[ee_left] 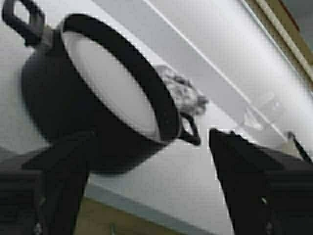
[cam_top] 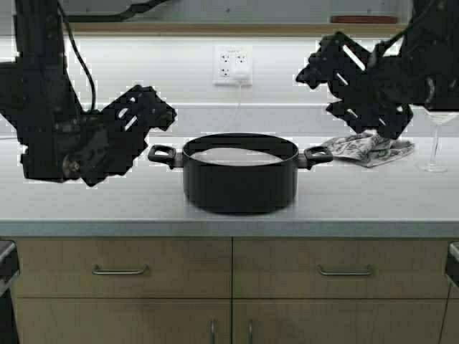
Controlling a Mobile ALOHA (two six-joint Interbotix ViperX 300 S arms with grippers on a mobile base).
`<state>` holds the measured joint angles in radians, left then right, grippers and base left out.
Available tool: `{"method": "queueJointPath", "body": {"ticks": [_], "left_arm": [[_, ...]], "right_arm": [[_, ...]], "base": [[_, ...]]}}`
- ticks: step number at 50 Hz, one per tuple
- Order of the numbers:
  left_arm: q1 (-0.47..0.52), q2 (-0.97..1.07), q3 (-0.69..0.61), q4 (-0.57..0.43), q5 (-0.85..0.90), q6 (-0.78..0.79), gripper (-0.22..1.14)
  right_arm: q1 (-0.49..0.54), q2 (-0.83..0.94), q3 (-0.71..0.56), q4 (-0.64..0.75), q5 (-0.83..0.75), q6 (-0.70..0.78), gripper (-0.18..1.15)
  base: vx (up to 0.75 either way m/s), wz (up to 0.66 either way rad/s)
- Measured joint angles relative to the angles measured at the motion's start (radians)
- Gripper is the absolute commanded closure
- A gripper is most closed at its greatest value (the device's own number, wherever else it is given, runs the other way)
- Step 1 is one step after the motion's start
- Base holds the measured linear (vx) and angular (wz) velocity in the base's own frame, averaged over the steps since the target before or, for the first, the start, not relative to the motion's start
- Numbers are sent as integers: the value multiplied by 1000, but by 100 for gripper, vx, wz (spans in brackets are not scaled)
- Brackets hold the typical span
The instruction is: Open the cabinet, put the pot inside, then close it
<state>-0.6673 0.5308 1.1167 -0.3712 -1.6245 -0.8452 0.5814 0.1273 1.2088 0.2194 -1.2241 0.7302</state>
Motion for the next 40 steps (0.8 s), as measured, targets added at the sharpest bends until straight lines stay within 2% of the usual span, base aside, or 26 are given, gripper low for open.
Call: {"method": "queueJointPath", "body": {"ticks": [6,17,24,31,40], "left_arm": [[38,95,-55,8,-31,-77,-7],[112,207,-173,71,-37,-100,-7],[184,279,-244,140,-38,-144,-7],[250,357,-330,232,-37,-169,-7],[282,414,-419,275,-31,-186,-7]], "right_arm": [[-23,147,-28,-15,-130,81,0],[-58,379,-141,-31,-284,175,0],[-156,505,-218,-117,-325,268,0],[-249,604,-302,-230,-344,284,0],[-304,721,-410,-298,-353,316,0]], "base": [[0,0],[0,0],[0,0],[1,0],[1,1]]}}
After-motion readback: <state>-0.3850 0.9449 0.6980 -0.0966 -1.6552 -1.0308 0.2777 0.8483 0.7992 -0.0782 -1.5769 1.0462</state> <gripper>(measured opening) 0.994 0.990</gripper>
